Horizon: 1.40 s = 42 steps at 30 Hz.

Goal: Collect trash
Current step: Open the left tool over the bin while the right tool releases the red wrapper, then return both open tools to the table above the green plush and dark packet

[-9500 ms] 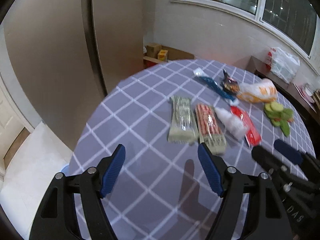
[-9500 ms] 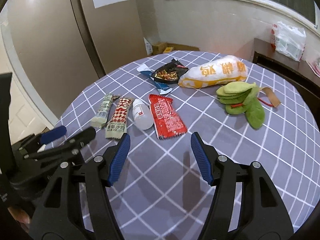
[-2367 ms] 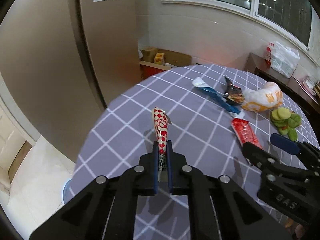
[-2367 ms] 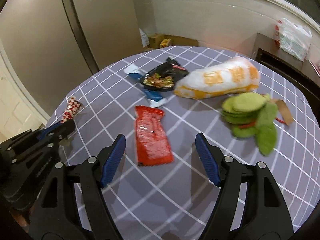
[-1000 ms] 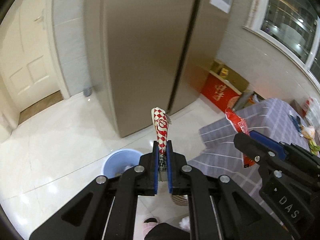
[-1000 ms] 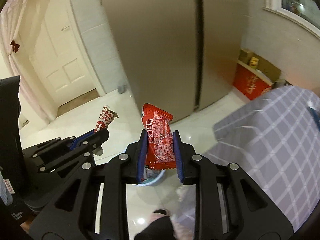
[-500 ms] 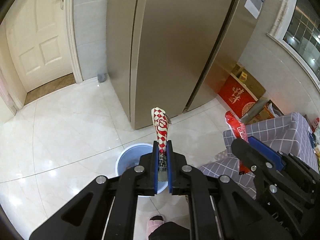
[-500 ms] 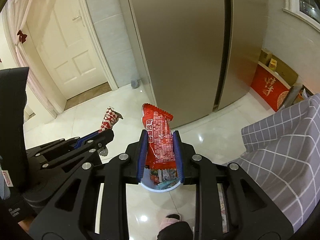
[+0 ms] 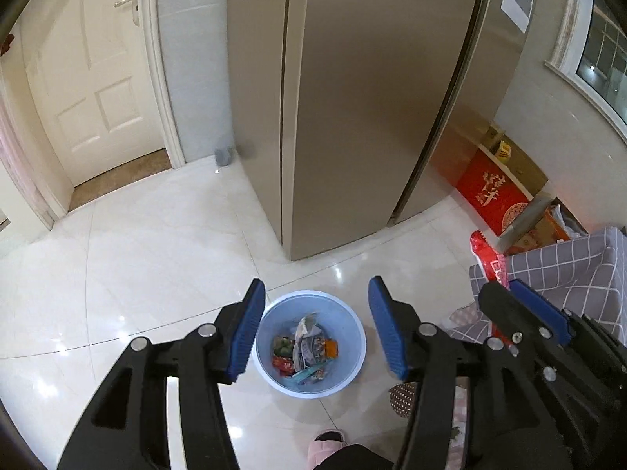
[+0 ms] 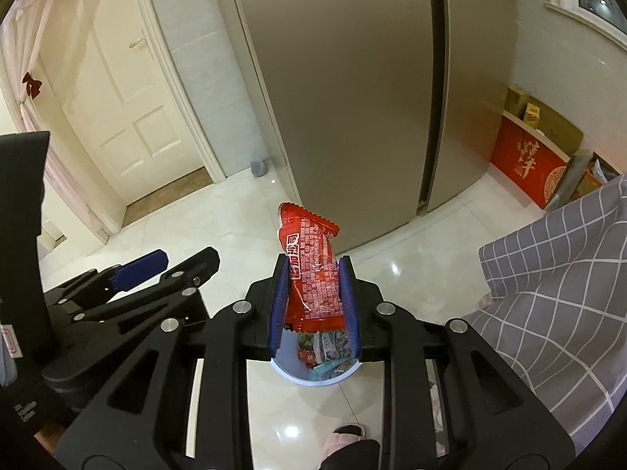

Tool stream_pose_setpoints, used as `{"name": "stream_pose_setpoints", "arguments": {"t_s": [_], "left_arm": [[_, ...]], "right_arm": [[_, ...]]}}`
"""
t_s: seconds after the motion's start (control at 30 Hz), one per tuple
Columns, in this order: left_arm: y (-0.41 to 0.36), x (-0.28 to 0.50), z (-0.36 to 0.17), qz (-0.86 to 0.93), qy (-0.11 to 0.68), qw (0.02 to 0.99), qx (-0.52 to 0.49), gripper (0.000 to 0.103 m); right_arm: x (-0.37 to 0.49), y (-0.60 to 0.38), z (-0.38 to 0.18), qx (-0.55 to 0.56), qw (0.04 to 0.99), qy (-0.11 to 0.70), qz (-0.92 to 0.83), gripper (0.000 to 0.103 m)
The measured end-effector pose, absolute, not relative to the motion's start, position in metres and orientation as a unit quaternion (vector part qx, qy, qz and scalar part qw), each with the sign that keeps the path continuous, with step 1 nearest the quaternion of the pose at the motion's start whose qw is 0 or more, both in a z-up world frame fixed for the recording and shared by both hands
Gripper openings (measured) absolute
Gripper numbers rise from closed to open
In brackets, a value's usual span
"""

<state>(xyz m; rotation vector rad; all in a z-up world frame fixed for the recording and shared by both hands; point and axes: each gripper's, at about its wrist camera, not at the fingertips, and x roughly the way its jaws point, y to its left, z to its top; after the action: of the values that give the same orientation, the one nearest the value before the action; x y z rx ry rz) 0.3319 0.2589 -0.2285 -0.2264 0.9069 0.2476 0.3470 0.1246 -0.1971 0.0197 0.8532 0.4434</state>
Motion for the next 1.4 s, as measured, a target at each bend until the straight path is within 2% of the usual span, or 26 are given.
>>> {"name": "stream_pose_setpoints", "arguments": {"t_s": [1.03, 1.1, 1.13, 1.2, 1.4], "left_arm": [[0.291, 0.316, -0.220, 0.157, 0.415, 0.886, -0.134, 0.054], [0.292, 0.313, -0.220, 0.165, 0.412, 0.886, -0.134, 0.054], [0.294, 0.313, -0.220, 0.168, 0.411, 0.886, -0.133, 0.054], [0.296, 0.312, -0.220, 0.175, 0.410, 0.886, -0.129, 0.054], [0.297, 0.313, -0.222, 0.171, 0.416, 0.884, -0.128, 0.054]], "right_arm": [[0.352, 0.145, -0.200, 0.004, 0.883, 0.405, 0.236, 0.026], [0.355, 0.148, -0.201, 0.009, 0.883, 0.401, 0.244, 0.030], [0.355, 0.149, -0.201, 0.012, 0.883, 0.399, 0.248, 0.039], [0.356, 0.150, -0.201, 0.012, 0.887, 0.396, 0.239, 0.047], [0.356, 0.149, -0.203, 0.010, 0.884, 0.399, 0.241, 0.049]]}}
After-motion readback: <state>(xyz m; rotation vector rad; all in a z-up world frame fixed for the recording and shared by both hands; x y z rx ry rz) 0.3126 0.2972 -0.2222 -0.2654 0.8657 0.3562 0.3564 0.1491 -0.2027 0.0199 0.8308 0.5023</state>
